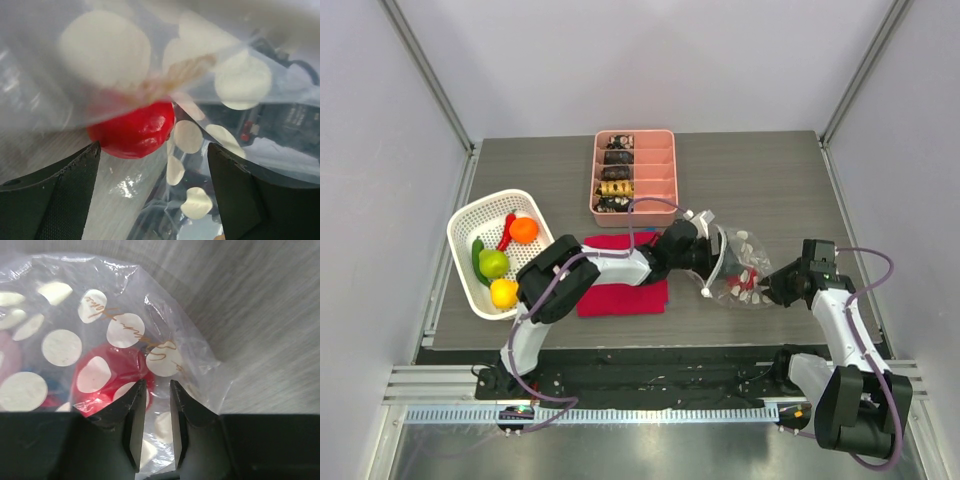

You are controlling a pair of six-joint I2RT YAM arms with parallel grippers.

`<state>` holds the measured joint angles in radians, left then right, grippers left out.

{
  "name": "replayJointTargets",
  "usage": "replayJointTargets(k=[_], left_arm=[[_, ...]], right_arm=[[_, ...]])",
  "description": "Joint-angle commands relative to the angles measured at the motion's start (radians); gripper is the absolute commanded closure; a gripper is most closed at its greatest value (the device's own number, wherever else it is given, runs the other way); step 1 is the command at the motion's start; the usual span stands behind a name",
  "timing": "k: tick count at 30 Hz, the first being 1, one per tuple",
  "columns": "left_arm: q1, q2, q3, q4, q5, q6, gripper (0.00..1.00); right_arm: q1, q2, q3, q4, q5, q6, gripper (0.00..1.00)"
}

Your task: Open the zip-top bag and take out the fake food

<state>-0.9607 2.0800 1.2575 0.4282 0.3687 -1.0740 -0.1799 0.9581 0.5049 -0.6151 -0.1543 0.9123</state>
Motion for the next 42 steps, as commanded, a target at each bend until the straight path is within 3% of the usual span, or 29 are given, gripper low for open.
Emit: replayJointTargets(k=[1, 4, 12, 16, 19, 27, 33, 34, 39, 42], left_arm=[[-0.01, 0.014, -0.001, 0.025, 0.012, 0.025, 0.13], [-0.01, 0.028, 0.064, -0.086, -0.008, 0.089, 0.11], [-0.015, 0.112, 0.123, -0.091, 0.026, 0.095, 0.09], [-0.013, 0.135, 0.16, -0.126, 0.004, 0.127, 0.13], [-0.012, 0.144, 0.189, -0.161, -0.025, 0.167, 0.23], [-0.01, 0.057, 0.171, -0.299, -0.089, 0.273, 0.74], [-0.007, -0.078, 0.091, -0.424, -0.079, 0.356, 0.92], [-0.001, -0.098, 0.074, -0.425, -0.062, 0.361, 0.99], [0.019, -0.274, -0.038, -0.55, 0.007, 0.431, 1.0], [0.034, -0.418, -0.116, -0.637, -0.031, 0.474, 1.0]], right_arm=[[-0.003, 0.013, 0.004, 0.106, -0.059, 0.025, 0.69], [-0.003, 0.048, 0.017, 0.13, -0.08, -0.012, 0.69], [-0.003, 0.142, 0.001, 0.172, -0.151, -0.064, 0.75], [-0.003, 0.145, 0.001, 0.176, -0.157, -0.082, 0.77], [-0.003, 0.151, 0.007, 0.178, -0.159, -0.101, 0.84], [-0.003, 0.208, -0.003, 0.222, -0.015, -0.096, 0.9], [-0.003, 0.326, -0.022, 0.345, 0.07, -0.027, 0.9], [-0.003, 0.352, -0.014, 0.351, 0.079, -0.032, 0.9], [-0.009, 0.439, 0.024, 0.36, 0.149, -0.036, 0.92], [-0.015, 0.439, 0.035, 0.362, 0.228, -0.035, 0.92]])
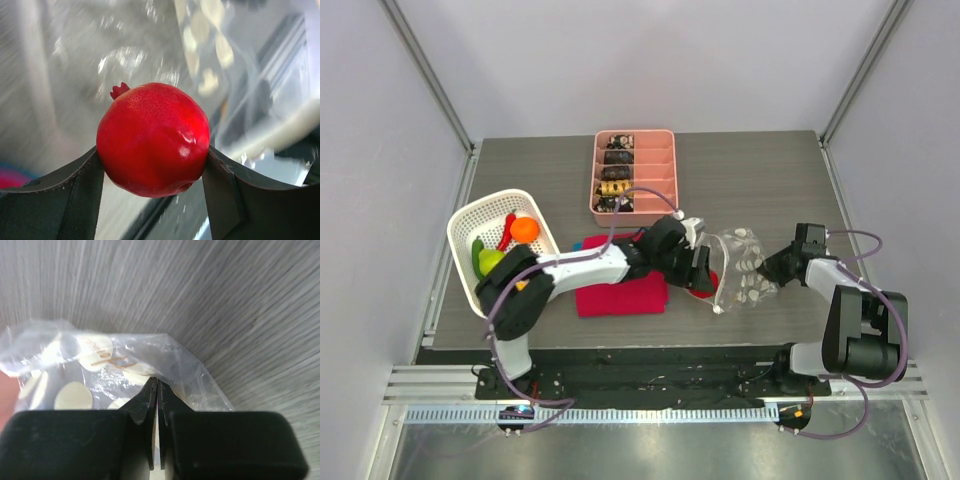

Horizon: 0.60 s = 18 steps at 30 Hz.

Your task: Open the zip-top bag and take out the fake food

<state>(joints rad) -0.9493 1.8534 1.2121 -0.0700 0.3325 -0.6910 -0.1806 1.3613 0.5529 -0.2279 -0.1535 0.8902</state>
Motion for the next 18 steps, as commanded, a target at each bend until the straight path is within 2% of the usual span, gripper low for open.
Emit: replayJointTargets(k=[1, 5, 6, 8, 9, 11, 13, 16, 18], left_arm=[[0.027, -0.232, -0.098, -0.152, -0.009, 0.097, 1.0], [0.092, -0.462, -0.224, -0.261, -0.105, 0.114, 1.0], [0.113, -0.552, -0.236, -0.302, -0.172, 0.117, 1.0], [0.159, -0.638, -0.258, -0.42, -0.26, 0.113, 1.0], [0.223, -0.69, -0.266, -0.456, -0.391, 0.107, 1.0], [0.285, -0.824, -0.287, -0.537, -0.528, 0.093, 1.0], [0.394, -0.909, -0.31, -0.571, -0.684, 0.074, 1.0], [0.53, -0.941, -0.333, -0.603, -0.795, 0.035, 1.0], [0.599, -0.927, -0.342, -0.606, -0.814, 0.001, 0.99]], right_arm=[[-0.019, 0.035, -0.011, -0.022, 0.247, -0.013, 0.92], [-0.036, 0.065, 0.018, -0.002, 0.31, -0.039, 0.92], [-0.037, 0.085, 0.028, -0.005, 0.321, -0.049, 0.92], [-0.037, 0.084, 0.068, -0.042, 0.373, -0.083, 0.93], [-0.037, 0.072, 0.076, -0.05, 0.394, -0.105, 0.93], [-0.031, -0.013, 0.087, -0.07, 0.457, -0.122, 0.93], [-0.013, -0.132, 0.094, -0.083, 0.489, -0.14, 0.92], [0.073, -0.238, 0.143, -0.132, 0.58, -0.174, 0.9], [0.168, -0.297, 0.217, -0.188, 0.667, -0.204, 0.87]])
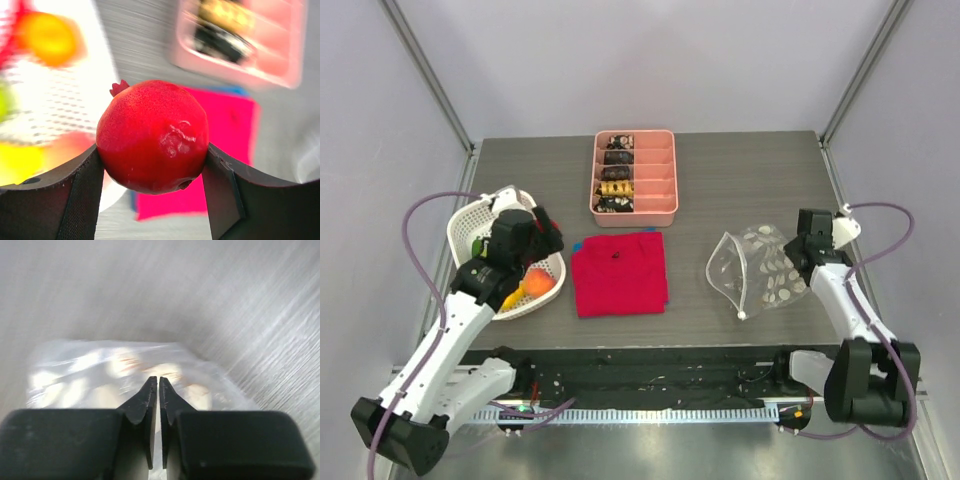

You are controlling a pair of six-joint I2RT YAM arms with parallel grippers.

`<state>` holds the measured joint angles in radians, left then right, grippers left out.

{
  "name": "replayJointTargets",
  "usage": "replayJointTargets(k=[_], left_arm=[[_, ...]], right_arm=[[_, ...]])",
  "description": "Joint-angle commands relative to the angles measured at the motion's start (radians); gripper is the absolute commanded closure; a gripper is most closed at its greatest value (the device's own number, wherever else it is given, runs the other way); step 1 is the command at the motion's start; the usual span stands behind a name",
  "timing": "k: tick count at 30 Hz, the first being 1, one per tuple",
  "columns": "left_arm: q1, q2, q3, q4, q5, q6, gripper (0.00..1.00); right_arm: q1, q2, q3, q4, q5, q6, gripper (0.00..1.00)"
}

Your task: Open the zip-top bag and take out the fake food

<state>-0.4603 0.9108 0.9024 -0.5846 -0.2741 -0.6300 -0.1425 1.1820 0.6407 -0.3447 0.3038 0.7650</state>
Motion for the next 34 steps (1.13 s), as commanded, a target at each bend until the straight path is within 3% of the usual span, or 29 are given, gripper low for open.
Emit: replayJointTargets(k=[1, 6, 7, 8, 9, 11, 14, 19, 21, 24, 25, 28, 34], left_arm=[[0.171, 0.025, -0.046, -0.089, -0.212, -0.077, 0.97], [0.337, 0.164, -0.066, -0.063, -0.064, -0.169, 0.82], [0.35, 0.172, -0.075, -0.051, -0.056, -0.178, 0.7], [0.351, 0.171, -0.082, -0.04, -0.056, -0.183, 0.51], [0.353, 0.16, -0.088, -0.029, -0.059, -0.189, 0.22], [0.351, 0.142, -0.1, -0.035, -0.076, -0.209, 0.0], [0.351, 0.09, -0.111, -0.056, -0.092, -0.221, 0.0], [0.353, 0.011, -0.097, -0.112, -0.079, -0.235, 0.0], [0.353, -0.01, -0.082, -0.112, -0.039, -0.221, 0.0], [0.353, -0.07, -0.068, -0.016, 0.235, -0.159, 0.0], [0.351, -0.087, -0.075, 0.049, 0.451, -0.151, 0.0], [0.328, -0.145, -0.096, 0.254, 0.704, -0.244, 0.0], [0.163, -0.162, 0.059, 0.333, 0.731, -0.203, 0.0]], right_arm=[[0.151, -0.12, 0.16, -0.092, 0.23, -0.117, 0.85], [0.299, -0.087, 0.35, -0.237, 0.265, -0.234, 0.69], [0.323, -0.085, 0.367, -0.246, 0.238, -0.265, 0.66], [0.336, -0.085, 0.393, -0.269, 0.215, -0.307, 0.6], [0.351, -0.102, 0.396, -0.273, 0.152, -0.328, 0.54], [0.412, -0.125, 0.392, -0.274, 0.088, -0.371, 0.4], [0.475, -0.186, 0.37, -0.274, -0.037, -0.378, 0.2], [0.497, -0.255, 0.379, -0.306, -0.195, -0.394, 0.03], [0.498, -0.271, 0.398, -0.318, -0.219, -0.401, 0.0], [0.497, -0.294, 0.425, -0.352, -0.272, -0.385, 0.0], [0.498, -0.301, 0.432, -0.372, -0.272, -0.377, 0.01], [0.498, -0.335, 0.432, -0.408, -0.249, -0.355, 0.0], [0.497, -0.432, 0.425, -0.392, -0.29, -0.369, 0.0]])
